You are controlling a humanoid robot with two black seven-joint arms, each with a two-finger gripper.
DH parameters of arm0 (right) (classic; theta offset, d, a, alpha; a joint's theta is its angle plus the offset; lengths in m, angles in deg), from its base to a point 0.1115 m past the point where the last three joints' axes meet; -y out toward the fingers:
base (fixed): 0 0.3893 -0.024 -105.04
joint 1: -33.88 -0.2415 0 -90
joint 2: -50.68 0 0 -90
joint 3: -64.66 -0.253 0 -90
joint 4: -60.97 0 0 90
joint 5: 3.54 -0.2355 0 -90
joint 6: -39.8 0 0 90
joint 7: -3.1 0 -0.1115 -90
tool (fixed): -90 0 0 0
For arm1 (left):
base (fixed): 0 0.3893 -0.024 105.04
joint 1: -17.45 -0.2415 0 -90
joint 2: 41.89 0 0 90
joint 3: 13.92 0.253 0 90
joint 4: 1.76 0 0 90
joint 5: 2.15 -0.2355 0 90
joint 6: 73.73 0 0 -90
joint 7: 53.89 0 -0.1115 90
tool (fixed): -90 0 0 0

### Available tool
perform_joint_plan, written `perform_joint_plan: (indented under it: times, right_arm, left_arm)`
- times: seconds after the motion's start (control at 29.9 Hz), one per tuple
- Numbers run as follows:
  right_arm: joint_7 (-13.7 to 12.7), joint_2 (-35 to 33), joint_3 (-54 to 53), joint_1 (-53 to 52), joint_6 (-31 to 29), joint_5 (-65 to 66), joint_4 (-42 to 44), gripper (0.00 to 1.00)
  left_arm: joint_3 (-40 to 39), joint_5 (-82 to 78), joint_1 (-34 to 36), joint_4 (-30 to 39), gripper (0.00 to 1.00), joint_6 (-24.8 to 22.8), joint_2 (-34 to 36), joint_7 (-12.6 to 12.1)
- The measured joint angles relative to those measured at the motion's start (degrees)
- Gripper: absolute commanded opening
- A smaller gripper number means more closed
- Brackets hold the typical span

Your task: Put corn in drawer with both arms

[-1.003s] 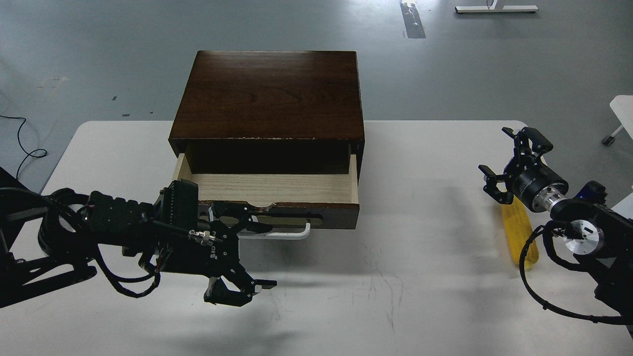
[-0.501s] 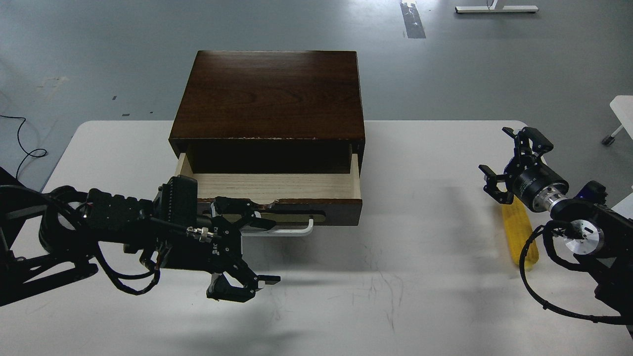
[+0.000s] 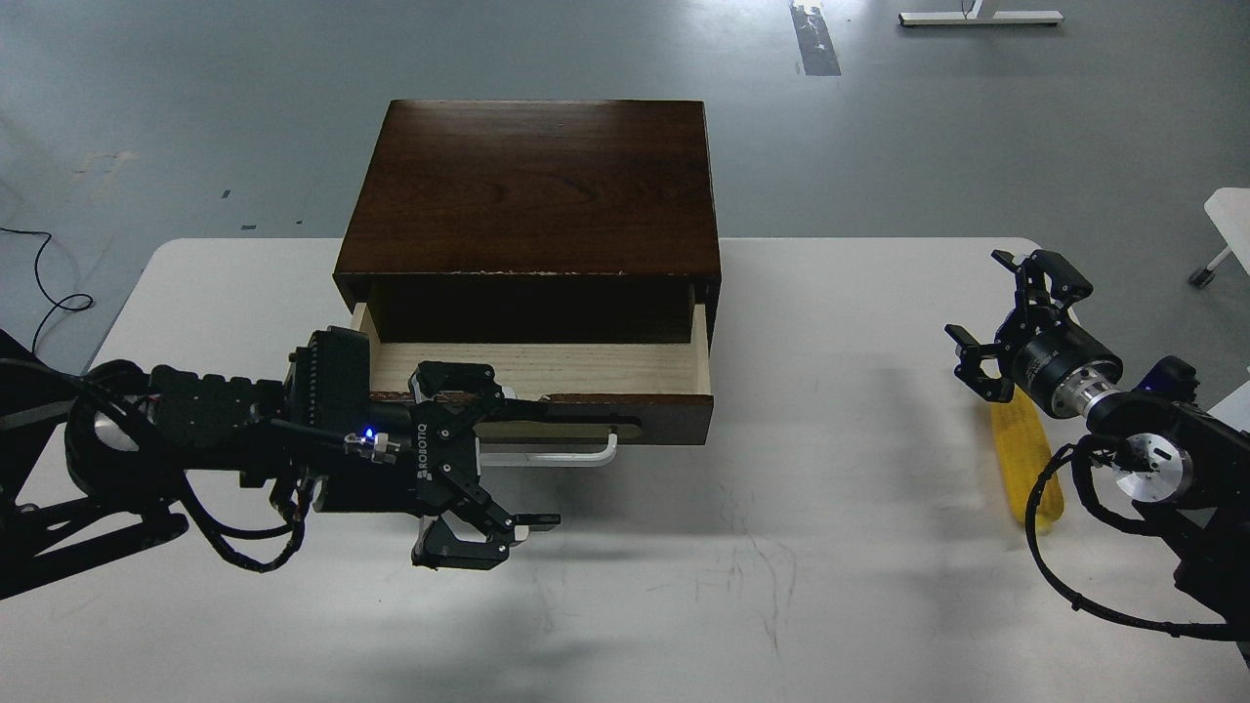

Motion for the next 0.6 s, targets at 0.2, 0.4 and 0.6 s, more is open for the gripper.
perform_joint_plan:
  times: [0.2,0.4,0.6]
  right_arm:
    - [0.0,0.0,0.0,0.1,0.0,0.0,0.1,1.00]
    - [0.0,0.0,0.0,0.2,0.0,0.0,0.1,1.00]
    - [0.0,0.0,0.0,0.0,0.0,0.1,0.0,1.00]
  left_arm:
    - [0.3,0.0,-0.2,0.1,0.98,8.4,1.2,2.2]
    - [0.0,0.0,-0.2,0.1,0.98,17.2,2.4,2.4]
    - [-3.1,0.7,0.7,-0.1,0.98,17.4,3.9,2.4]
